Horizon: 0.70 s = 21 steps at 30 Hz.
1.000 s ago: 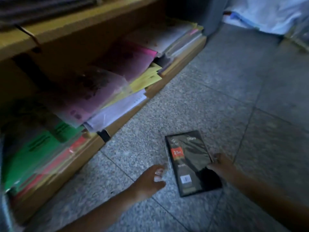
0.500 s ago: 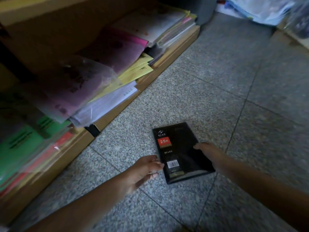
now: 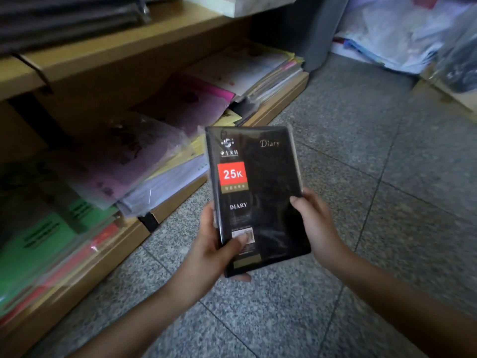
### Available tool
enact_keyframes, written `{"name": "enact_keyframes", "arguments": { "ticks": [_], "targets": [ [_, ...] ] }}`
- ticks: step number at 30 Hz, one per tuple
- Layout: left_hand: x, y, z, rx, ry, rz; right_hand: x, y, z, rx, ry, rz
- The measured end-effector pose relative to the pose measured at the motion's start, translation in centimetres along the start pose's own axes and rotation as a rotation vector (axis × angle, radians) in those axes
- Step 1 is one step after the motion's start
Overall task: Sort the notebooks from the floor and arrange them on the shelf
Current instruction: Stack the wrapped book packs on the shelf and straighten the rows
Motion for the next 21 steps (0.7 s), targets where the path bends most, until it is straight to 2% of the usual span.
{"name": "enact_keyframes", "arguments": {
  "ticks": [2,5,9,12,16,19,21],
  "targets": [
    [-0.3,2.4,-0.6,0.022,0.062,0.085,0.6,-2.1,1.0,-0.059,-0.064,-0.128],
    [-1.0,6.1,-1.3,0.045,0.157,0.222,0.6,-5.7,1.9,-0.284,-0.113,-0.382],
    [-2.5,10.6,-2.6,0.071,0.267,0.393,0.3,-10.5,4.4,-0.511,-0.283,-0.7],
    [-4.0,14.3,-3.5,0.131,0.331,0.515,0.7,-14.3,6.8,-0.706,-0.32,-0.906],
    [-5.7,19.3,-4.9,0.151,0.432,0.627,2.4,-19.0,10.4,-0.823,-0.301,-1.105],
    [-6.3,22.4,-6.7,0.179,0.487,0.681,3.2,-21.9,13.6,-0.913,-0.173,-1.267],
    [-6.5,24.2,-8.2,0.175,0.516,0.692,3.6,-23.4,15.7,-0.883,-0.1,-1.321]
  ]
}}
Point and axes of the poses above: each hand's wrist, its own x-axis towards the middle knuckle, its own z-axis out of the palm, y = z × x, the point moved 5 cm from there along x, towards the middle knuckle, and after that the axes turned 12 degrees about -y, right-handed, at the moved point
